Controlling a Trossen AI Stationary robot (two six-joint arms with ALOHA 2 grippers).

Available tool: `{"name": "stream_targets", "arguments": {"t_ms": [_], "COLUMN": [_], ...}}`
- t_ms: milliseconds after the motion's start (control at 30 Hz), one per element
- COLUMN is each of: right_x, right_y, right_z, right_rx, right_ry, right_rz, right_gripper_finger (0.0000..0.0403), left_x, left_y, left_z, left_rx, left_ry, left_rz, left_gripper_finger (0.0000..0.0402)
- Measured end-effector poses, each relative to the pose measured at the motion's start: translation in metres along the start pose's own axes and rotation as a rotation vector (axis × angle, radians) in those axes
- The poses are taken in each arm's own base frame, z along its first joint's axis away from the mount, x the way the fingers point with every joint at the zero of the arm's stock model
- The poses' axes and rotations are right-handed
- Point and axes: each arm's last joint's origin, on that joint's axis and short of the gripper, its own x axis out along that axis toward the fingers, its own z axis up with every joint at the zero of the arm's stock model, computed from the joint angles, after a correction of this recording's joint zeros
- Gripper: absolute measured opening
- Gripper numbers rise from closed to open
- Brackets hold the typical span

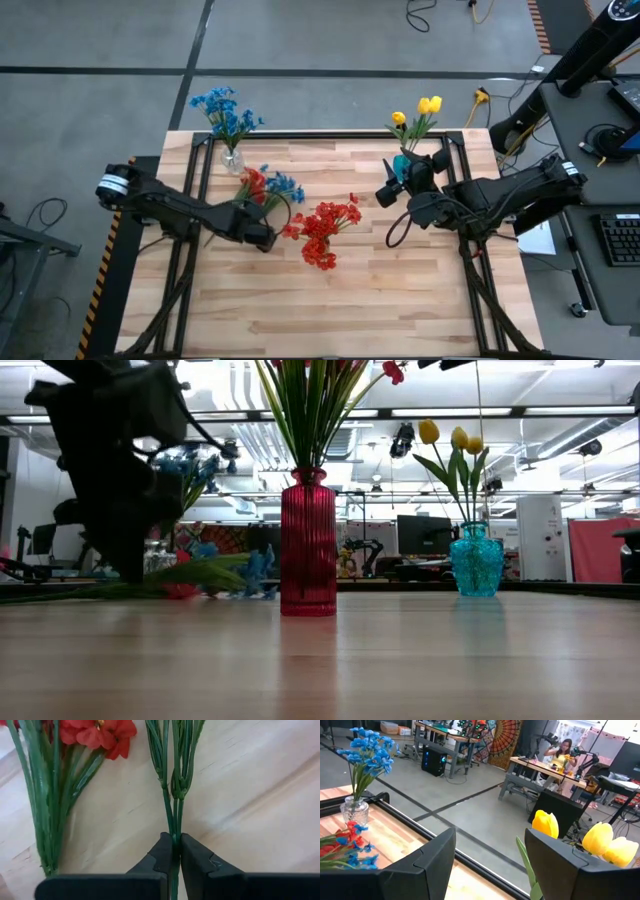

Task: Sort flowers into vase by color
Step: Put the blue flowers into the transparent vase

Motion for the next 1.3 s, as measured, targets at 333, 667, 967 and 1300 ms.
{"name": "stream_targets", "arguments": {"t_ms": [333, 667, 967, 1300], "right_x": [0.0, 0.0, 0.0, 0.0], "right_y": [0.0, 0.001, 0.001, 0.001], "right_z": [0.0, 0.0, 0.0, 0.0], "right_rx": [0.0, 0.001, 0.0, -0.002], "right_ry": [0.001, 0.009, 0.008, 0.008], "right_rz": [0.002, 0.024, 0.024, 0.024], "right_gripper_finger": [0.0231, 0.0231, 0.0231, 0.0231], "left_x": [-0.042, -0.082, -0.112, -0.133], "left_y": [0.025, 0.052, 0.063, 0.083], "left_z": [0.006, 0.009, 0.019, 0.028], "left_rx": [-0.007, 0.013, 0.062, 0.016], "left_ry": [-0.066, -0.207, -0.422, -0.71], "left_rz": [-0.128, -0.335, -0.551, -0.516], "left_gripper_finger": [0.0007, 0.0007, 0.0007, 0.0007]}}
